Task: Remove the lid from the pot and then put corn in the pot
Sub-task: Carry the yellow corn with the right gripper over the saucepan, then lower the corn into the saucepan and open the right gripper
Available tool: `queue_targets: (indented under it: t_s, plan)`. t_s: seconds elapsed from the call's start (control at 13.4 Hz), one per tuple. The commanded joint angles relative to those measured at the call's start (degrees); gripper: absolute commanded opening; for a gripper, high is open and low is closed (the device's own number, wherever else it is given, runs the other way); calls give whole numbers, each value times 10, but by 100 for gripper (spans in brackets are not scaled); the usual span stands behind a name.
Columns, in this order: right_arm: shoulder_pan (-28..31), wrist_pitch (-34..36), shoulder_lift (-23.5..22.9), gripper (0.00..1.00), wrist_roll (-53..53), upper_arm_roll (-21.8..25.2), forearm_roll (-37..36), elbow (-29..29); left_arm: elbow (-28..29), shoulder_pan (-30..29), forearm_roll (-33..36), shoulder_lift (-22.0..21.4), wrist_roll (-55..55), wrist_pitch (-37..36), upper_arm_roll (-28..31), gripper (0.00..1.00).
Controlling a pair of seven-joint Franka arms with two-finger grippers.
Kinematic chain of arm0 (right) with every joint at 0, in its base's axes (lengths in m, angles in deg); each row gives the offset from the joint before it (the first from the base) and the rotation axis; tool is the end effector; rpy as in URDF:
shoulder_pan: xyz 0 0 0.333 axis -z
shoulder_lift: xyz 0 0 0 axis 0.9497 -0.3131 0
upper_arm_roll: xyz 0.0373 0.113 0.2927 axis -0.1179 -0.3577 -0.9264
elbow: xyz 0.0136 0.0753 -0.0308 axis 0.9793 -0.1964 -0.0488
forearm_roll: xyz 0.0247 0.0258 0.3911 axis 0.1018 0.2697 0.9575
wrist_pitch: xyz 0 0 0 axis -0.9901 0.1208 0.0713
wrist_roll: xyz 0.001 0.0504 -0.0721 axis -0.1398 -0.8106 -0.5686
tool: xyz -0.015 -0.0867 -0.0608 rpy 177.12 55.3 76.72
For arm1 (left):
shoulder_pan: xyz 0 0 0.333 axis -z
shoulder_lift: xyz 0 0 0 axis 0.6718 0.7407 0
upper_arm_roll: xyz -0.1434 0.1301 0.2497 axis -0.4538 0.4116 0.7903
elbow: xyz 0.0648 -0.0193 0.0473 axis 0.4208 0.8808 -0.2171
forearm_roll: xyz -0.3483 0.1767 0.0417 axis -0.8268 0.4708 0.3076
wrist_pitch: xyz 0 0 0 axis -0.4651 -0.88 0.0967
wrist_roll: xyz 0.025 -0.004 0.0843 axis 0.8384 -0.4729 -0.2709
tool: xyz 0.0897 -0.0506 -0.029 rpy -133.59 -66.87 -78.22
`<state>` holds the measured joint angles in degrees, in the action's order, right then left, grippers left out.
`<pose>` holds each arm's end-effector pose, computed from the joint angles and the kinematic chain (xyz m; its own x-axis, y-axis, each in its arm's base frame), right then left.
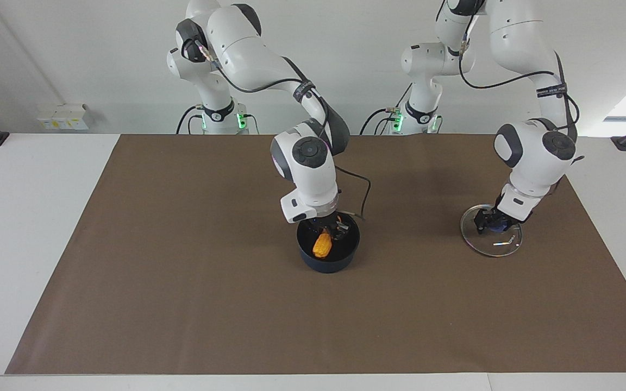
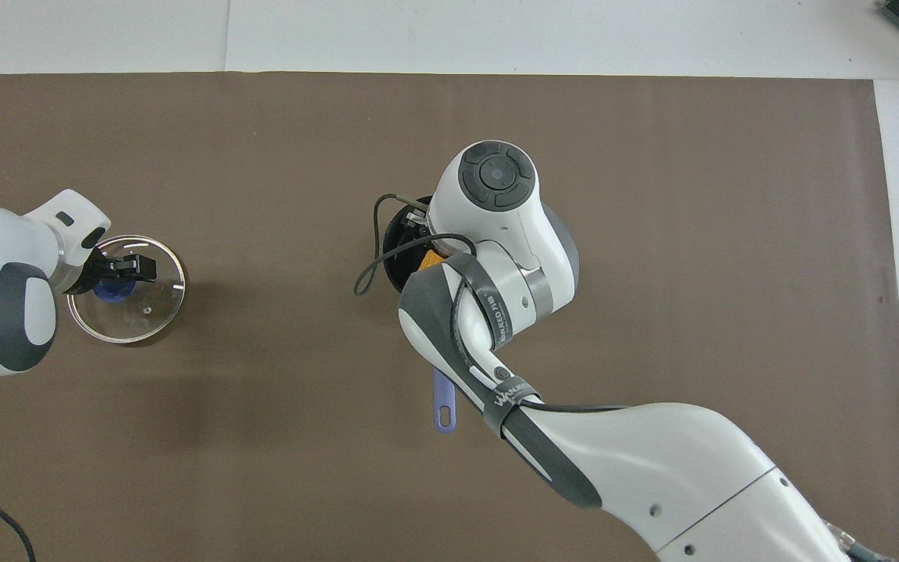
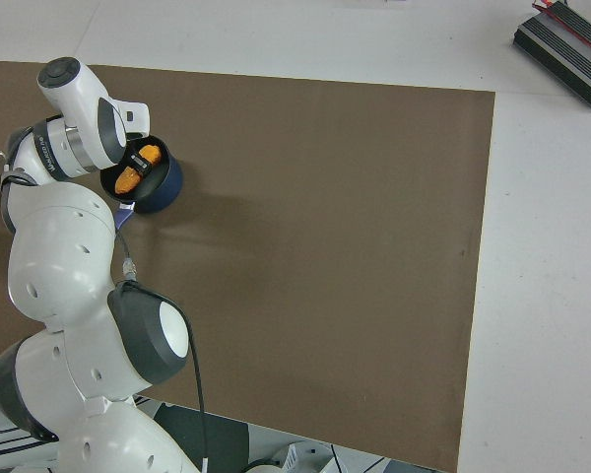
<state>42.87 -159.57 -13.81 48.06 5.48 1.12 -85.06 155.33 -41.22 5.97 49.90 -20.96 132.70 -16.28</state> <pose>0.6281 0.3745 0.3508 0.8893 -0.4554 -0.0411 -0.4567 -0.8798 -0.1318 0.5812 0.0341 0.3288 0.9976 0.0403 0.0558 0.0404 -0.9992 -0.0003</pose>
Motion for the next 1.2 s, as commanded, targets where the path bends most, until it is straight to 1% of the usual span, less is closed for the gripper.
queue_targets:
  t_s: [0.0, 0.15, 0.3, 0.37, 0.45, 0.52, 0.67, 0.75, 0.97, 1.12]
  plan:
    - [4, -10, 6, 68, 13, -6, 11, -8, 17, 1, 7, -17, 3, 4, -2, 100]
    - [4, -10, 10, 81, 12, -6, 11, -6, 15, 1, 7, -17, 2, 3, -2, 100]
    - [7, -5, 23, 86, 11, -5, 12, -6, 10, 2, 7, -14, 2, 2, -2, 100]
    - [10, -3, 38, 89, 9, -5, 11, -9, 3, 3, 7, -11, 1, -7, -3, 100]
    - [14, -2, 56, 96, 8, -2, 11, -11, -11, 4, 7, -9, 1, -22, -3, 100]
    - [24, 10, 78, 100, 7, -1, 12, -14, -29, 9, 7, -4, 0, -41, -3, 100]
    - [51, 44, 124, 100, -1, -1, 11, -21, -76, 23, 8, 15, -2, -84, -2, 100]
    - [66, 61, 152, 100, -17, -1, 11, -34, -98, 30, 9, 22, -3, -102, -2, 100]
    - [112, 79, 233, 100, -87, -1, 3, -98, -134, 47, 8, 23, -9, -141, -3, 100]
    - [160, 105, 283, 100, -164, 0, 3, -126, -158, 59, 8, 21, -22, -177, -3, 100]
